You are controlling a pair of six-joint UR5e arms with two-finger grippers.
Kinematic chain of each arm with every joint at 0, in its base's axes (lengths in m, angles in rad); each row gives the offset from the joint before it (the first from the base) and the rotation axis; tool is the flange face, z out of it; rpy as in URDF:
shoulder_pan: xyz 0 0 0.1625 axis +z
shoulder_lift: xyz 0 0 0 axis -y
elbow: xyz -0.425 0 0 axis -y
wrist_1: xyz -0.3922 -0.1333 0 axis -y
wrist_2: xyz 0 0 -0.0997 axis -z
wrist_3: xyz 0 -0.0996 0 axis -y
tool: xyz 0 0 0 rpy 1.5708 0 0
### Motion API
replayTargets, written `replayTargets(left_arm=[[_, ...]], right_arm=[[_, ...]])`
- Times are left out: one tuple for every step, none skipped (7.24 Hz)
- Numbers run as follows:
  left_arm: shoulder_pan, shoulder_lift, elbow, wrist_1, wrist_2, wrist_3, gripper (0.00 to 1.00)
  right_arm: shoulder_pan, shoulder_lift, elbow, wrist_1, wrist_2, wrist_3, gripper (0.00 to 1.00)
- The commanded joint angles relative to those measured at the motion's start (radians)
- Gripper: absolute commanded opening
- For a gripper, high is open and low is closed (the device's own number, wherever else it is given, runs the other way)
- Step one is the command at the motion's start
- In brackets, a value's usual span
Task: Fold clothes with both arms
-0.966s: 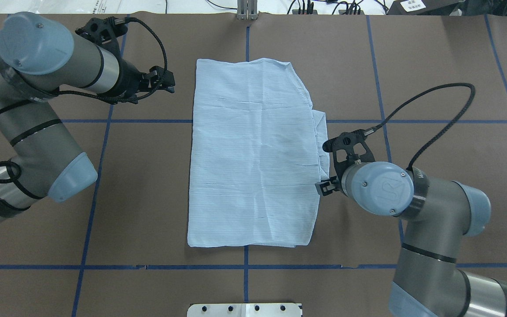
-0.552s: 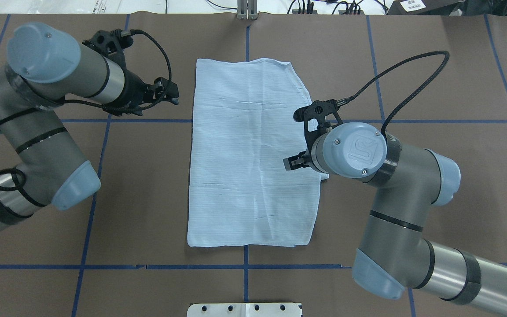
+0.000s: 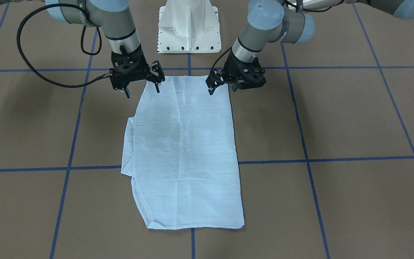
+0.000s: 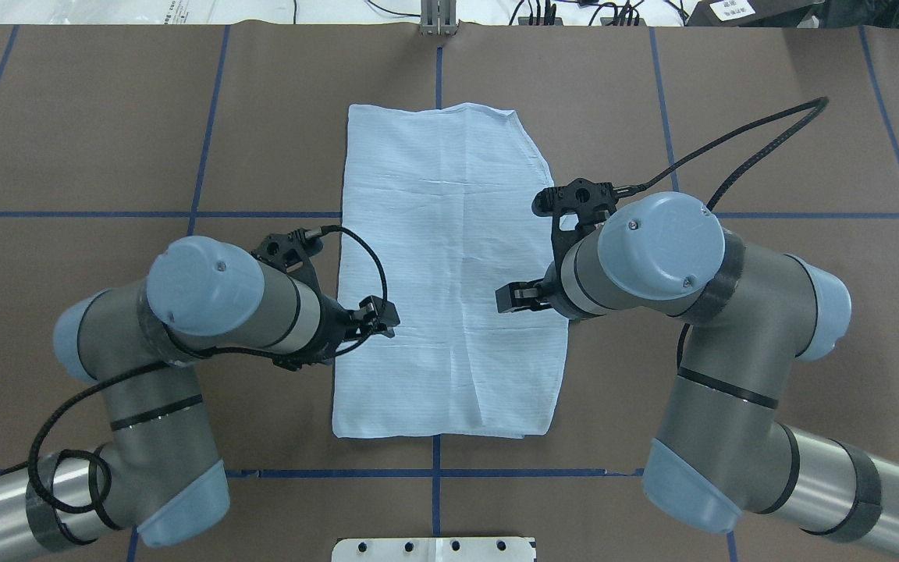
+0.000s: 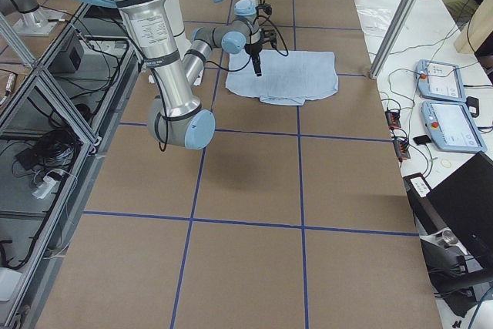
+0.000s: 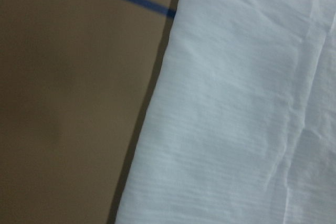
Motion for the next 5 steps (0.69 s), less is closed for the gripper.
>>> replayTargets(left_arm=[[0.09,0.036,-0.002,0.005,0.051,-0.059,0.99],[0.093,0.042,-0.001,0.007,0.053,-0.06,0.98],[0.098,0.059,-0.001,0.007,0.056,-0.06,0.98],[0.099,0.061,-0.001,0.007,0.056,-0.06,0.95],[0.101,0.061,0.001,0.02,0.056,-0.06,0.93]], right_arm=[[0.003,-0.001,0.01,0.005,0.037,0.039,1.0],[0.003,-0.003,0.01,0.005,0.037,0.043,1.0],[0.003,-0.003,0.011,0.005,0.039,0.049,1.0],[0.003,-0.003,0.011,0.005,0.039,0.049,1.0],[0.003,-0.003,0.011,0.005,0.039,0.059,1.0]])
